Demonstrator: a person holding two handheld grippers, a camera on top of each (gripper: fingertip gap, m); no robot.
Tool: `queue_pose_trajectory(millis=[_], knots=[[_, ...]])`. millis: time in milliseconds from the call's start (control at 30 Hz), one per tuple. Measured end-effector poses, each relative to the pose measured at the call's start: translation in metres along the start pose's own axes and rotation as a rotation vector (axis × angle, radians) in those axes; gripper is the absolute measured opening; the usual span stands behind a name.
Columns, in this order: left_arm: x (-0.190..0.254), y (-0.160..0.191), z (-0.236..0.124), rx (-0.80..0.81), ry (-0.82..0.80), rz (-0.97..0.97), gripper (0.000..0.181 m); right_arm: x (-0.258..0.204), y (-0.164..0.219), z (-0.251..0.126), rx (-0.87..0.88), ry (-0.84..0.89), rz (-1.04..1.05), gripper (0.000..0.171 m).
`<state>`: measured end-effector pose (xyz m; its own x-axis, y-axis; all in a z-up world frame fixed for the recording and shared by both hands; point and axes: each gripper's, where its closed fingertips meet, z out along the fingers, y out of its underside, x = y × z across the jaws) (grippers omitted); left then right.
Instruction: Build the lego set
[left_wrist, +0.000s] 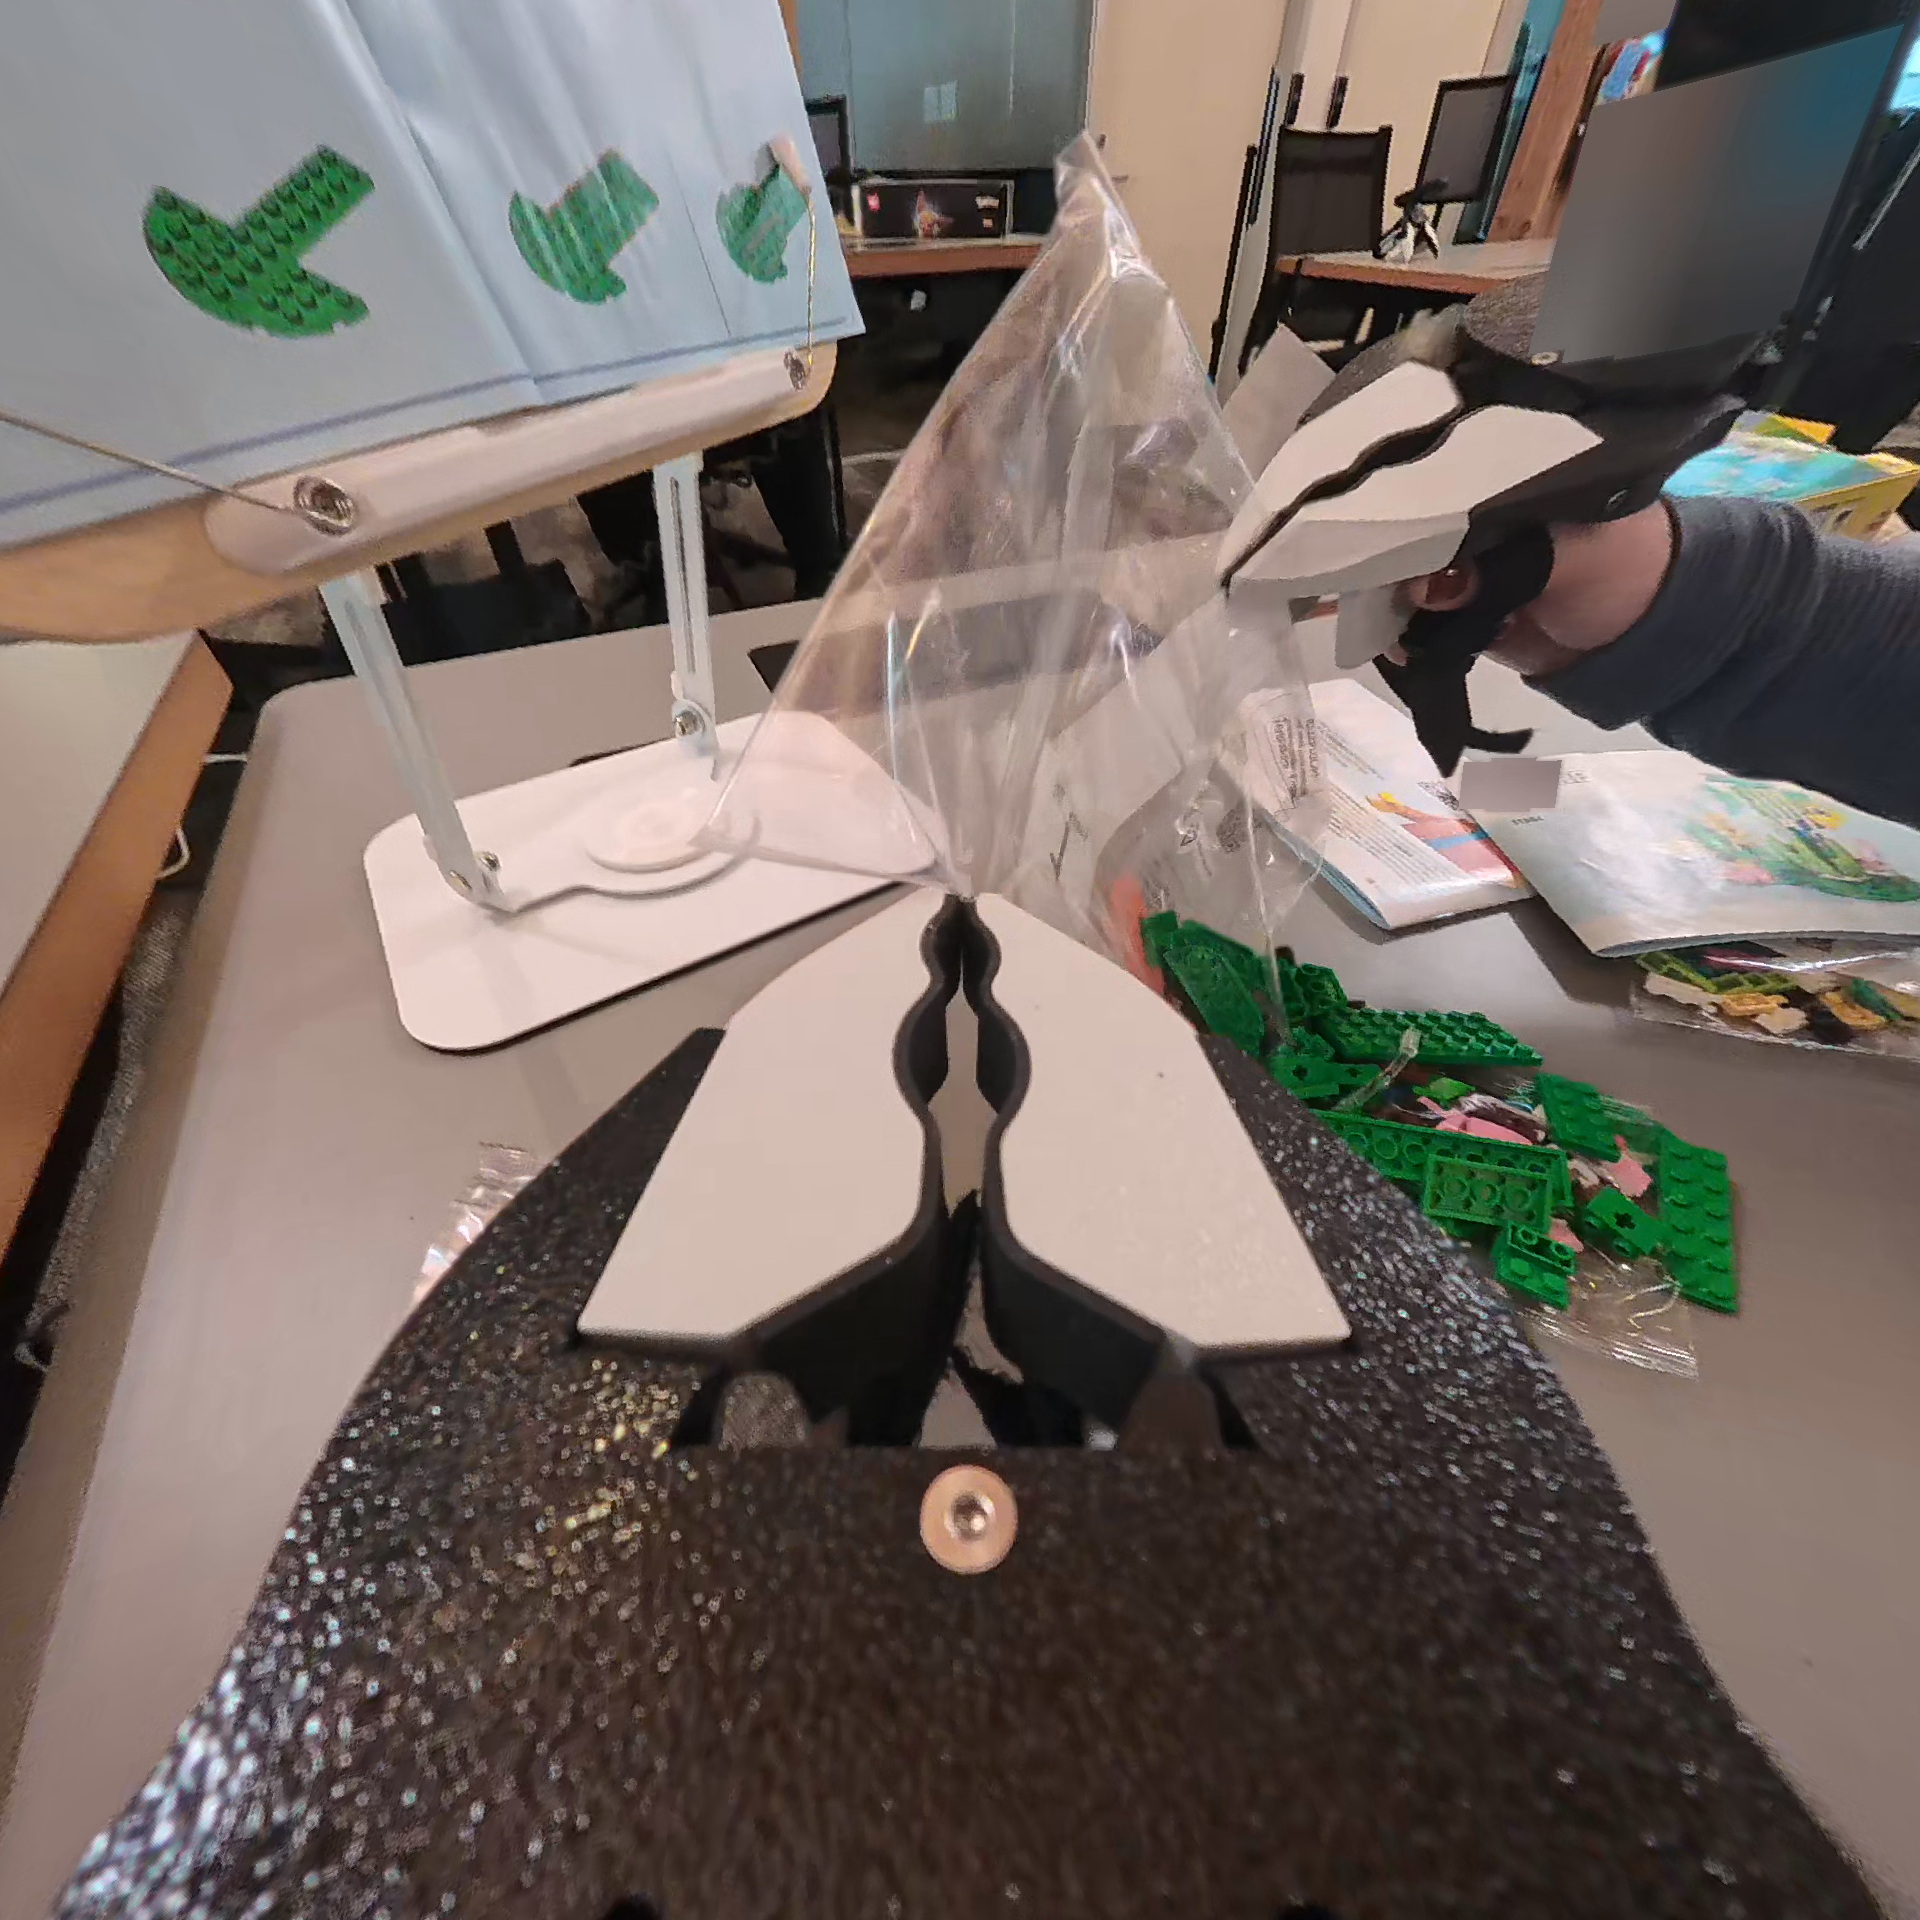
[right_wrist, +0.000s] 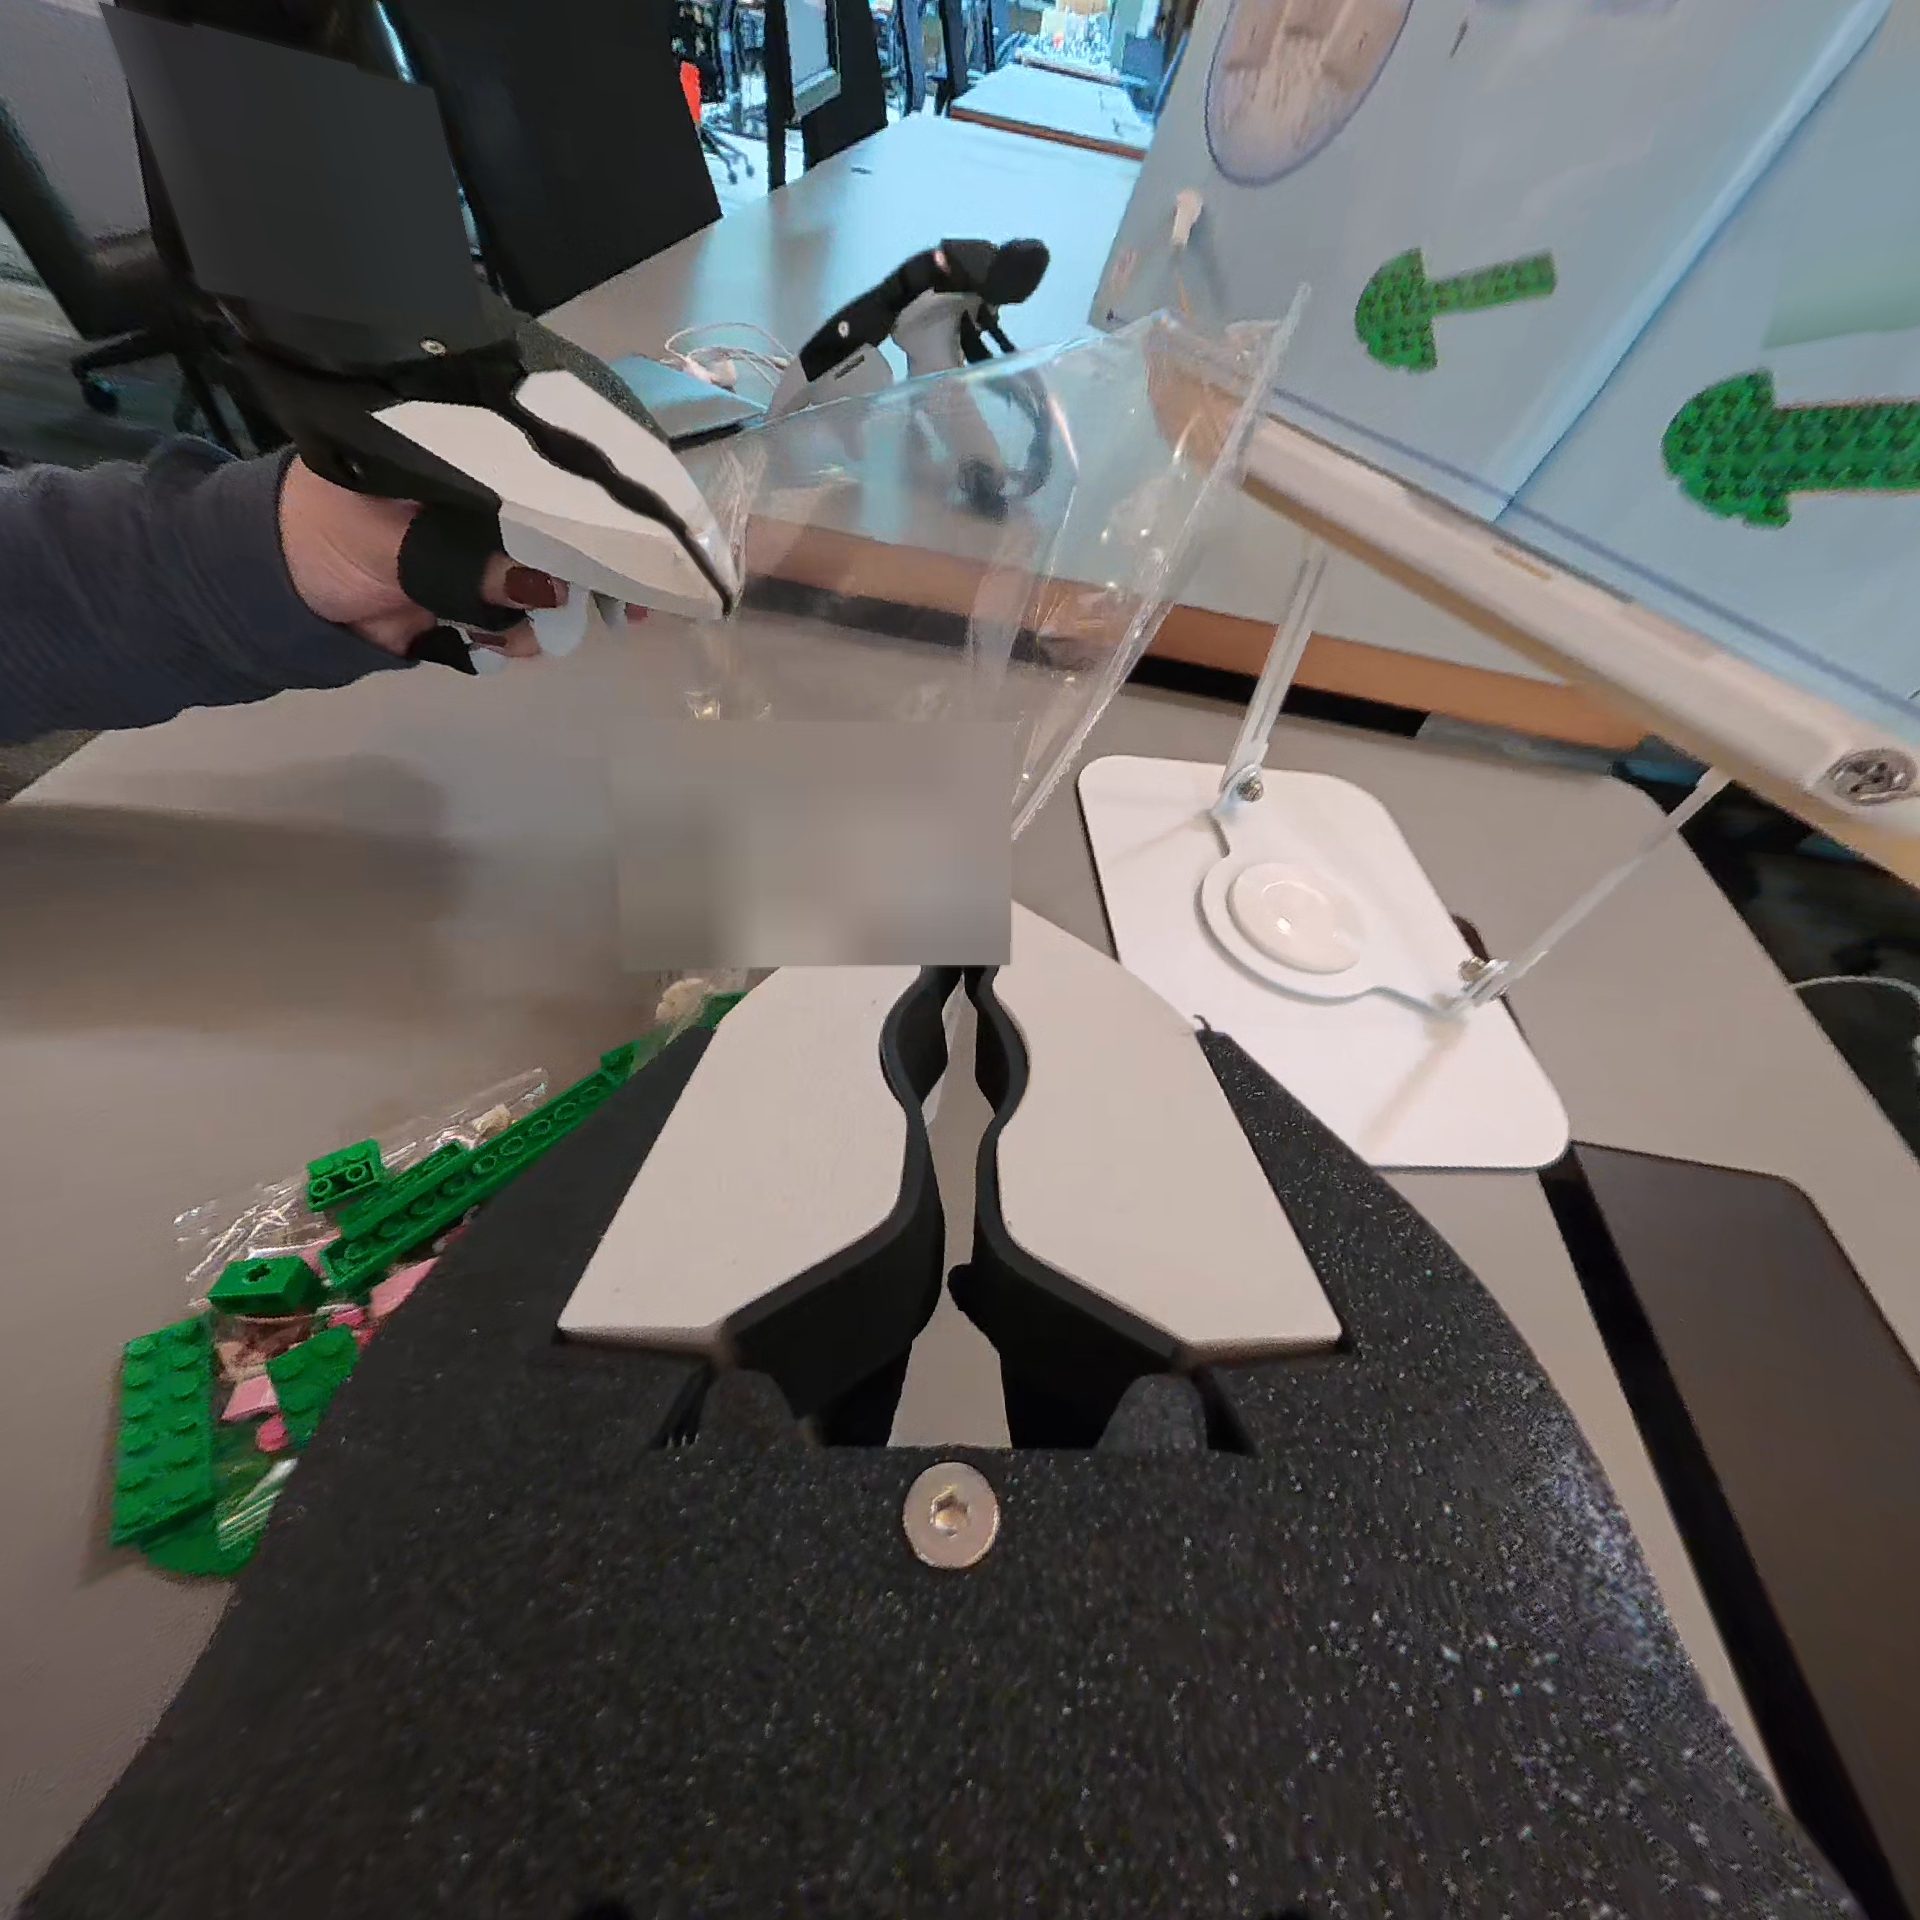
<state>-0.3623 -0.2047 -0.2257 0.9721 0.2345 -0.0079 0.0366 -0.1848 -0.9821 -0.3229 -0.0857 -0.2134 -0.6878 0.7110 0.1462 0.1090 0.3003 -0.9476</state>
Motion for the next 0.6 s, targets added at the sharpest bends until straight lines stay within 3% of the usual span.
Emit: queue_pose_trajectory(millis=[600], knots=[[0.007, -0.033, -0.019, 0.148, -0.088, 0.197, 0.000, -0.017, -0.033, -0.015, 0.140, 0.106, -0.246, 0.000]])
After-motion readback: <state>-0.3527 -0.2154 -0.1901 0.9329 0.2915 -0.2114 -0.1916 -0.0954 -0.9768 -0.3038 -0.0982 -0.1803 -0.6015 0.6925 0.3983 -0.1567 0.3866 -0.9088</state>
